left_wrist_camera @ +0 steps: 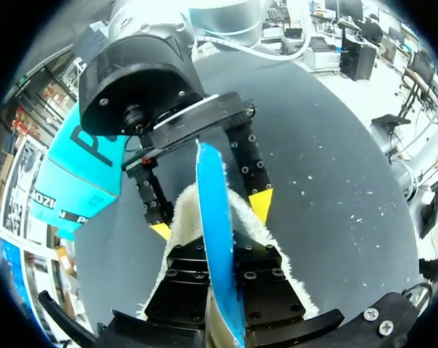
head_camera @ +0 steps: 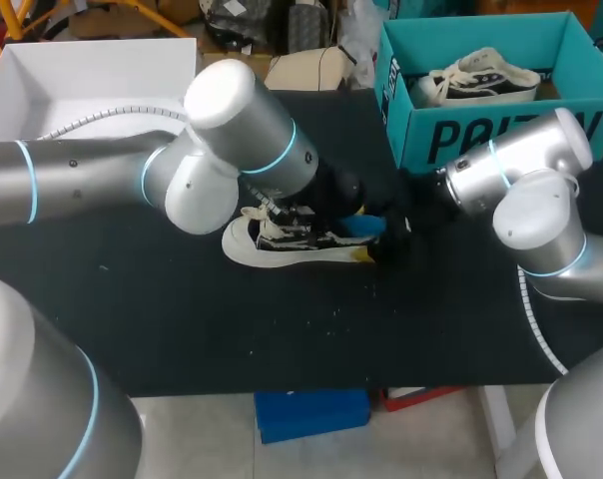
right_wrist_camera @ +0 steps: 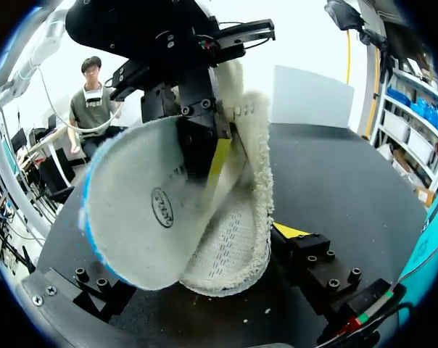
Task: Take the shoe out of the shoebox, open the shoe tongue, remove and reinsert the insole, then place the shoe into the shoebox
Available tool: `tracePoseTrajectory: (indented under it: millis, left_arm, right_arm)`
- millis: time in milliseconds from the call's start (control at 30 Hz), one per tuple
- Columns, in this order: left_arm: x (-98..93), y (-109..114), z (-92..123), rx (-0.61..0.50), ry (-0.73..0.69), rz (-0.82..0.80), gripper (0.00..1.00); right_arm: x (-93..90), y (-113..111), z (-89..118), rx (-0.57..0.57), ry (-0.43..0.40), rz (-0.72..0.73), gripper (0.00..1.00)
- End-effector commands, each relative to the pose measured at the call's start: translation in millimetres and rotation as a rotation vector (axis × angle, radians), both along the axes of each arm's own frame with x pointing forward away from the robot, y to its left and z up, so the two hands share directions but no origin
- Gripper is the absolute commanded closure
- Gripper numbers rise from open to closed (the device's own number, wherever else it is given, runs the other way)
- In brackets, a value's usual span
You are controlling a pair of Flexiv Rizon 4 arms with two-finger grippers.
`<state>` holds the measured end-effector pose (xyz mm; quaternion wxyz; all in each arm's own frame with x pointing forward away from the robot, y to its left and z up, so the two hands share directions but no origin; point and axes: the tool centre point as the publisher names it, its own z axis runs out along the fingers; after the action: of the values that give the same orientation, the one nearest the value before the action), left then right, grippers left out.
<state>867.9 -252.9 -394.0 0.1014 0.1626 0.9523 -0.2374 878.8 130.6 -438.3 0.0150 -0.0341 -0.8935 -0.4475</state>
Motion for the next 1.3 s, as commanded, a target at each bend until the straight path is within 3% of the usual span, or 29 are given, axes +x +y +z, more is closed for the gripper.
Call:
tracePoseTrajectory:
  millis: [33, 367, 567, 700, 833, 1300]
  left_arm:
    - [-7.6, 15.7, 18.8, -0.030, 0.027, -0.059, 1.00]
    - [-31.9, 5.2, 68.5, -0.184, 0.065, -0.191, 1.00]
    - [-50.6, -13.1, 113.1, -0.310, 0.065, -0.281, 1.00]
    - [-60.0, -22.7, 139.7, -0.487, 0.098, -0.391, 1.00]
    - [-63.9, -28.3, 151.3, -0.666, 0.207, -0.599, 1.00]
    - [-63.9, -28.3, 151.3, -0.666, 0.207, -0.599, 1.00]
  right_arm:
    - [1.1, 0.2, -1.8, -0.002, 0.001, -0.001, 1.00]
    - [1.1, 0.2, -1.8, -0.002, 0.001, -0.001, 1.00]
    - [1.1, 0.2, -1.8, -0.002, 0.001, -0.001, 1.00]
    - [1.1, 0.2, -1.8, -0.002, 0.001, -0.001, 1.00]
    - [1.1, 0.2, -1.8, -0.002, 0.001, -0.001, 1.00]
    - [1.1, 0.2, -1.8, -0.002, 0.001, -0.001, 1.00]
